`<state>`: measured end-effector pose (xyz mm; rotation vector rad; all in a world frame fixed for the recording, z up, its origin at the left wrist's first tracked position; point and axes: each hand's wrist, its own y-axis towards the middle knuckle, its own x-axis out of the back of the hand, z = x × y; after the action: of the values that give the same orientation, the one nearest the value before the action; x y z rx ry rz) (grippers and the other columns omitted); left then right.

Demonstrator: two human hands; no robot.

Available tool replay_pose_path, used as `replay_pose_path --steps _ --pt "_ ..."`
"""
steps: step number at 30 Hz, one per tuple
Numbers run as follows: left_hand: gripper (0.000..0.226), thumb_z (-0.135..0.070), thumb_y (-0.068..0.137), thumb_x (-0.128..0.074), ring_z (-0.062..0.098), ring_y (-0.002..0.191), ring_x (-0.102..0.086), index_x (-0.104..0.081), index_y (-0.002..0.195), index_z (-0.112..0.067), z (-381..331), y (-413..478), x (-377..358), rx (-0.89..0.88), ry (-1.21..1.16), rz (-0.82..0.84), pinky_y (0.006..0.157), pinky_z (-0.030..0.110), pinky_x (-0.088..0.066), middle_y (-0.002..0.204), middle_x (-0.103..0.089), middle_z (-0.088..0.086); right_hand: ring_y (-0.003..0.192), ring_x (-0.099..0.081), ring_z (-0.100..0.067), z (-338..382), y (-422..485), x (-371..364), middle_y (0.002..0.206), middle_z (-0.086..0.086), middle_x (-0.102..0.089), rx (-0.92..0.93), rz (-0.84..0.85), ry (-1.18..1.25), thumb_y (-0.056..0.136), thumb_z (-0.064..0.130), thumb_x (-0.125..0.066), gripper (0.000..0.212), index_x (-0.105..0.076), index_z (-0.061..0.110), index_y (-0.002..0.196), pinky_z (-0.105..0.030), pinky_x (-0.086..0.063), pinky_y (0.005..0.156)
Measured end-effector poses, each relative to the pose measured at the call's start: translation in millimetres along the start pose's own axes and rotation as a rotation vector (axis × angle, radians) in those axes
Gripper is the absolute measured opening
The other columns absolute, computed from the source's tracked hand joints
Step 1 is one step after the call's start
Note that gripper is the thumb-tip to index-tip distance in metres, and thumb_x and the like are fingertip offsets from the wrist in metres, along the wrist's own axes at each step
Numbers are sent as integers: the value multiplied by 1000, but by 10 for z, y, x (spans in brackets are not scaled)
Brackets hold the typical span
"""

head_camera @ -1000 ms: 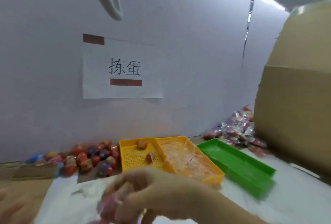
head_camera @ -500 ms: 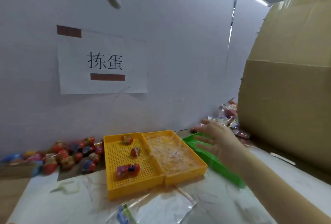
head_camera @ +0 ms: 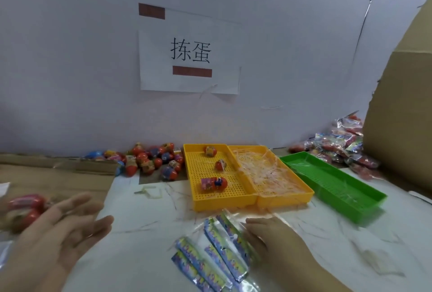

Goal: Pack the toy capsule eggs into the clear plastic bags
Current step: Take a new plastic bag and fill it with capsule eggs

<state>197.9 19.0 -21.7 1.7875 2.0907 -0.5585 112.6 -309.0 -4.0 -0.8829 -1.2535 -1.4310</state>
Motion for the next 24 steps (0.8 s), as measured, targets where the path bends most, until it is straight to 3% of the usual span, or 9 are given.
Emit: replay_pose_path --steps 2,4,9,12,15,17,19,21,24 --pt "35 11 95 -36 33 59 -72 -63 91 -10 -83 -60 -85 53 28 28 50 38 -59 70 -73 9 94 -57 1 80 28 152 98 21 -66 51 -66 272 98 47 -41 33 -69 31 99 -26 -47 85" --pt "24 -4 99 -42 37 67 -69 -65 94 -3 -123 -221 -116 123 82 129 58 42 -55 77 -74 17 98 -58 10 294 39 280 106 31 -64 210 -258 366 97 54 -37 35 -67 41 109 -14 -46 83" --pt "101 -74 68 -58 55 110 -58 -63 117 14 -300 -454 -215 587 -5 418 87 56 -49 122 -57 40 109 -63 -10 886 -3 154 128 6 -63 719 -521 67 100 46 -41 35 -59 35 127 -27 -51 89" --pt "114 -58 48 -90 54 120 -50 -52 128 14 -404 -534 -248 614 -244 661 91 52 -54 137 -42 42 106 -65 -13 1090 116 32 124 5 -65 794 -466 -11 99 46 -40 36 -69 35 116 -34 -54 84" --pt "62 -29 57 -87 40 93 -71 -72 106 6 -307 -437 -209 386 -28 396 65 41 -62 108 -69 29 121 -56 -11 1146 269 -73 136 7 -57 855 -344 7 98 50 -40 38 -59 37 129 -38 -48 98" --pt "24 -9 66 -68 34 75 -74 -77 85 3 -271 -382 -213 247 35 262 55 34 -60 92 -73 26 129 -48 -7 1144 439 -118 140 13 -51 768 -282 346 99 50 -41 40 -48 37 136 -29 -38 108" --pt "16 -7 65 -64 31 67 -74 -79 71 -4 -242 -328 -190 159 70 166 50 30 -59 84 -74 23 125 -48 -3 1140 742 -131 132 20 -54 557 -305 642 99 40 -46 33 -52 35 131 -21 -38 105" --pt "15 -10 64 -66 29 68 -75 -80 70 -8 -253 -308 -176 90 85 136 50 28 -58 84 -75 19 125 -49 -9 1090 1180 -189 129 13 -55 343 -312 546 96 25 -54 32 -58 27 128 -22 -37 105" --pt "18 -16 61 -71 28 72 -75 -81 74 -12 -273 -290 -152 31 88 142 53 26 -57 86 -76 17 134 -35 -27 989 1730 -362 148 -2 -41 151 54 67 99 25 -48 48 -39 27 145 -36 -32 108"
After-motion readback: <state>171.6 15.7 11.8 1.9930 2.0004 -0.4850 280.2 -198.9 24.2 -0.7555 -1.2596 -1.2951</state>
